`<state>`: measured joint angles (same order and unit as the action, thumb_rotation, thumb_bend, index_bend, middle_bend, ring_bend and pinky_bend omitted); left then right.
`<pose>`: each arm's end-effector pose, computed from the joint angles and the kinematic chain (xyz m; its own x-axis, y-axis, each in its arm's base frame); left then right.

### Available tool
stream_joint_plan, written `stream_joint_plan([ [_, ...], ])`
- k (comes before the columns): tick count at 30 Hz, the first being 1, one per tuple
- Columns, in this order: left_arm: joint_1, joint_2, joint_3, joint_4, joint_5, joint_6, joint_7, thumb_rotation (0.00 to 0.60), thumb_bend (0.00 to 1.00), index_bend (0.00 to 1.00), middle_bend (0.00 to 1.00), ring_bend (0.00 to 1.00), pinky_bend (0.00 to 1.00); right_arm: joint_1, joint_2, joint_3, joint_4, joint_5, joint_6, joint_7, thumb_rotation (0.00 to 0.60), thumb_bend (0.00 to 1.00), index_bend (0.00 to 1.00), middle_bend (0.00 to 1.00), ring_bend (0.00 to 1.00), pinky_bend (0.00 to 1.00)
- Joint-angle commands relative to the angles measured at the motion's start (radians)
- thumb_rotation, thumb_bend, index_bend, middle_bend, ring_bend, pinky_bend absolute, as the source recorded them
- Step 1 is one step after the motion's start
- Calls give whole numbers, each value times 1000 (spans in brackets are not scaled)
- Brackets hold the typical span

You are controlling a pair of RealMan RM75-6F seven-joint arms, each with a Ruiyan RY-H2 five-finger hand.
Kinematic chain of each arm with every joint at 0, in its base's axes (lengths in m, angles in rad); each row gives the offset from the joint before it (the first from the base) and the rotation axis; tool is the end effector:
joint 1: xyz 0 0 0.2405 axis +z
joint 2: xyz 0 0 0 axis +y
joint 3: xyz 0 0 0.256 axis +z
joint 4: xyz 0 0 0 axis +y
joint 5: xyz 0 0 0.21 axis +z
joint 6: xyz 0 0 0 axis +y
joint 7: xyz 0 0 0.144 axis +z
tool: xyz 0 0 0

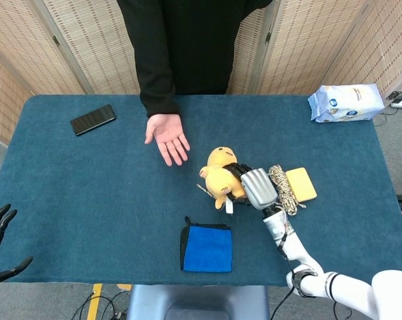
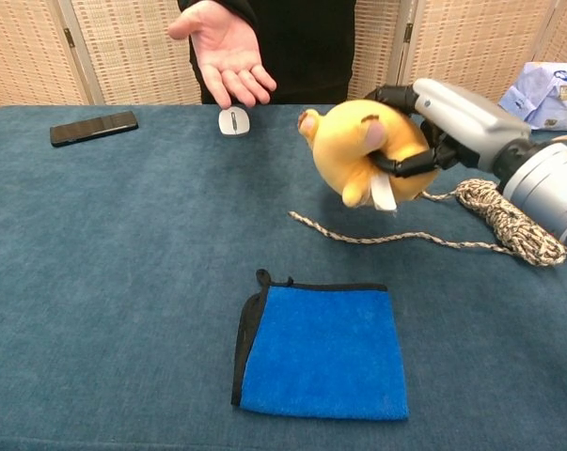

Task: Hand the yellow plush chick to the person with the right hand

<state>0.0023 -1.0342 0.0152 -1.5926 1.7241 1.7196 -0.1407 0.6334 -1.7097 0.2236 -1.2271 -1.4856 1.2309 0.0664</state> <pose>-0.2954 0.1372 0.1946 0.3431 -0.1080 0.9331 0.9189 -0.1672 -0.3573 -0.1503 -0.3398 -0.0096 0.1418 -0.0376 0.9892 -0.8878 -0.4468 0.1103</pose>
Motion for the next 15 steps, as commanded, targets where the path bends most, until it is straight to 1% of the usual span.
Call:
stream_joint_plan([
  [1, -3, -1, 0, -2, -1, -5, 4, 600, 201, 1, 73, 75, 156, -10, 56, 35, -100, -22, 52, -13, 600, 574, 554, 611, 605, 797],
  [3, -5, -2, -1, -3, -3, -10, 6, 600, 201, 1, 73, 75, 156, -8, 69, 48, -134, -18, 60, -24, 600, 572, 554, 611, 605, 797],
  [4, -7, -2, -2, -4, -6, -14, 7, 600, 202, 1, 73, 75, 156, -3, 81, 63, -166, -15, 64, -38, 600, 570, 554, 611, 606, 797],
  [5, -10, -2, -5, -5, -14, -21, 2, 600, 201, 1, 73, 75, 156, 14, 92, 95, -207, -11, 69, -59, 600, 568, 554, 611, 606, 797],
  [8, -14, 2, -9, -4, -28, -32, -11, 600, 201, 1, 73, 74, 156, 42, 99, 133, -254, 19, 50, -111, 600, 564, 554, 611, 606, 797],
  [12, -20, 6, -12, -2, -41, -45, -31, 600, 201, 1, 73, 75, 156, 99, 68, 181, -245, 74, 4, -141, 600, 547, 554, 599, 606, 797],
  [15, -26, 9, -12, 3, -46, -57, -45, 600, 201, 1, 73, 74, 156, 158, 29, 214, -198, 116, -42, -163, 600, 539, 554, 584, 605, 797],
])
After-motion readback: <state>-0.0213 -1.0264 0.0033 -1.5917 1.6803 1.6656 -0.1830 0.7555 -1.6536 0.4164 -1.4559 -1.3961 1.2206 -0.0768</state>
